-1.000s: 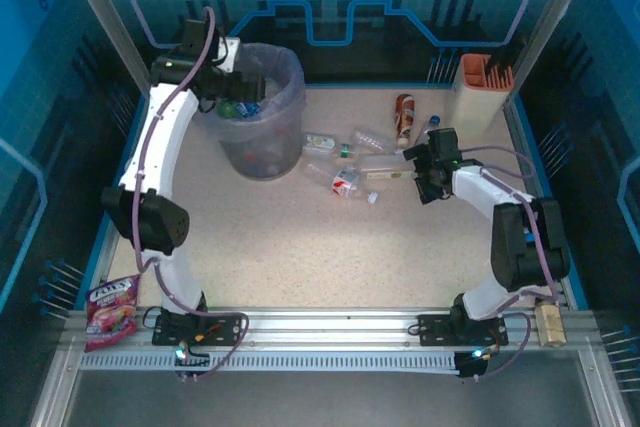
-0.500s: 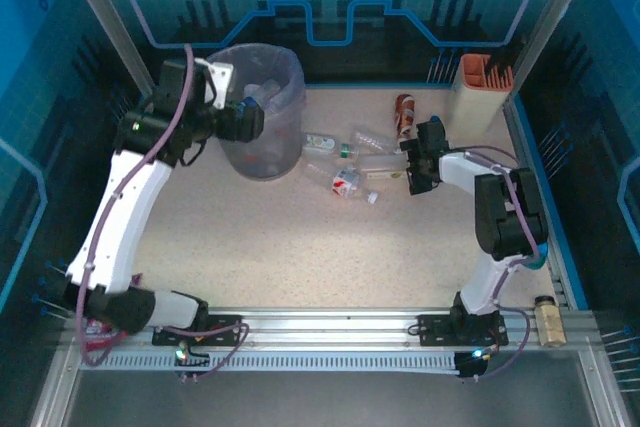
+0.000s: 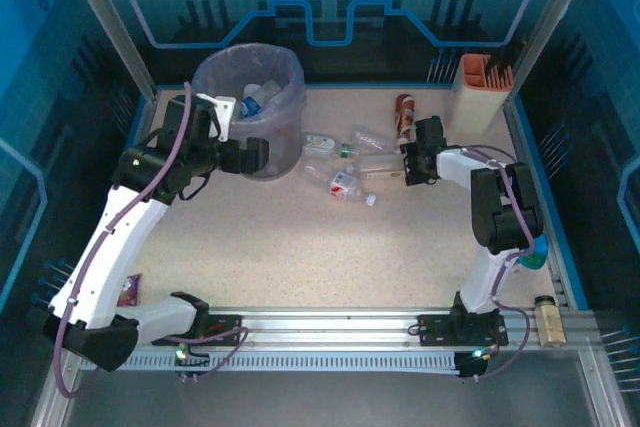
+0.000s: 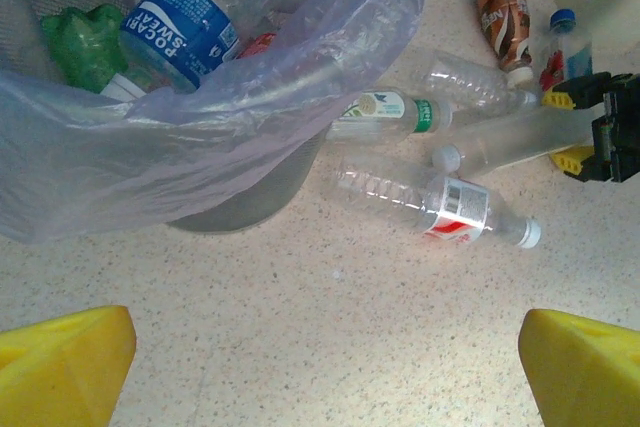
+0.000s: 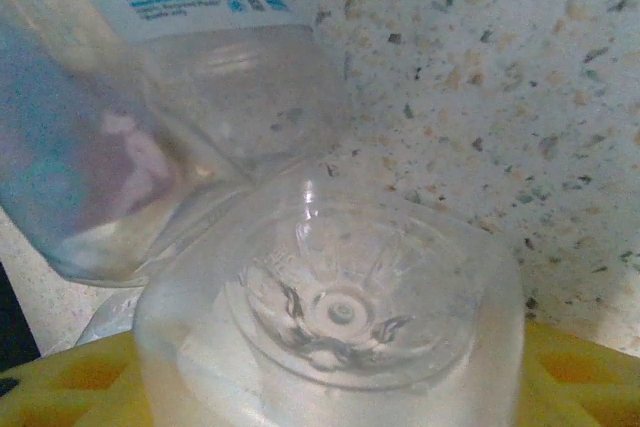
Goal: Put the plastic bottles in the bin
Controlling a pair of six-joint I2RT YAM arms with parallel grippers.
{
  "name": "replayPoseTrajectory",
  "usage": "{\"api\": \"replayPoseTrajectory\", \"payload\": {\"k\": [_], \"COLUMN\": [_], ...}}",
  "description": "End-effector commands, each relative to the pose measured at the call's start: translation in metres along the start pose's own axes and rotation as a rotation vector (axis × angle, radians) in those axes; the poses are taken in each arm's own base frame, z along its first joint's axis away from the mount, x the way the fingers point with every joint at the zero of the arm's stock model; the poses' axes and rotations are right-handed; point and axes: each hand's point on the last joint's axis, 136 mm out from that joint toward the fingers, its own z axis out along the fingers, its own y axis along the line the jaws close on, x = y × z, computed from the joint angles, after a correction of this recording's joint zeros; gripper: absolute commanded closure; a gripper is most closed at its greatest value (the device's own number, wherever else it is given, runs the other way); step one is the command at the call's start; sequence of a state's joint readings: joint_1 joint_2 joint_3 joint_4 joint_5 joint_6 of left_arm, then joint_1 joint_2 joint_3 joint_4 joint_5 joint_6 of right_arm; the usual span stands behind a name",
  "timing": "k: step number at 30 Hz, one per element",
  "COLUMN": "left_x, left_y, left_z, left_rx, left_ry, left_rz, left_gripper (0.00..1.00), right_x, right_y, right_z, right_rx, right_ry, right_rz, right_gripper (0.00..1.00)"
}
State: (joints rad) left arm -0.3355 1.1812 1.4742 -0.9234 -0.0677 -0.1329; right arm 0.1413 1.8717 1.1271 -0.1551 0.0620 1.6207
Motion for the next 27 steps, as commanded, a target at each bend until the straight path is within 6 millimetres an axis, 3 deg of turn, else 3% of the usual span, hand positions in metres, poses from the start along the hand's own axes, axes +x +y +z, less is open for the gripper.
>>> {"api": "replayPoseTrajectory", "payload": {"k": [1, 11, 16, 20, 22, 27], "left_x": [-0.006, -0.018, -0.023, -0.028, -0.029, -0.026], "left_y": [-0.008, -0.058, -0.093, -0.123, -0.137, -0.171], "left_z": [0.01, 0.019, 0.02, 0.019, 0.019, 0.022], "left_rx": [0.022, 0.176, 0.304, 0.437, 0.492, 0.657], "left_ry": [-0.021, -0.024, -0.005, 0.005, 0.018, 0.054], "left_rz": [-0.024, 0.003, 0.036, 0.048, 0.063, 0.087], "left_gripper": [0.01, 0.01, 0.01, 0.01, 0.01, 0.01], "right_x": [-0.006, -0.02, -0.009, 0.017, 0.039, 0.095], "right_y": [0.016, 0.033, 0.055, 0.082, 0.098, 0.11], "right_z": [-0.02, -0.08, -0.121, -0.16, -0.185, -0.235], "right_rx": [-0.067, -0.188, -0.277, -0.426, -0.539, -0.734], "right_ry": [-0.001, -0.021, -0.018, 0.021, 0.066, 0.246], "right_rz": [0.012, -0.095, -0.394, -0.681, -0.843, -1.05], "right_gripper": [0.37, 0.45, 0.47, 0.48, 0.48, 0.46]}}
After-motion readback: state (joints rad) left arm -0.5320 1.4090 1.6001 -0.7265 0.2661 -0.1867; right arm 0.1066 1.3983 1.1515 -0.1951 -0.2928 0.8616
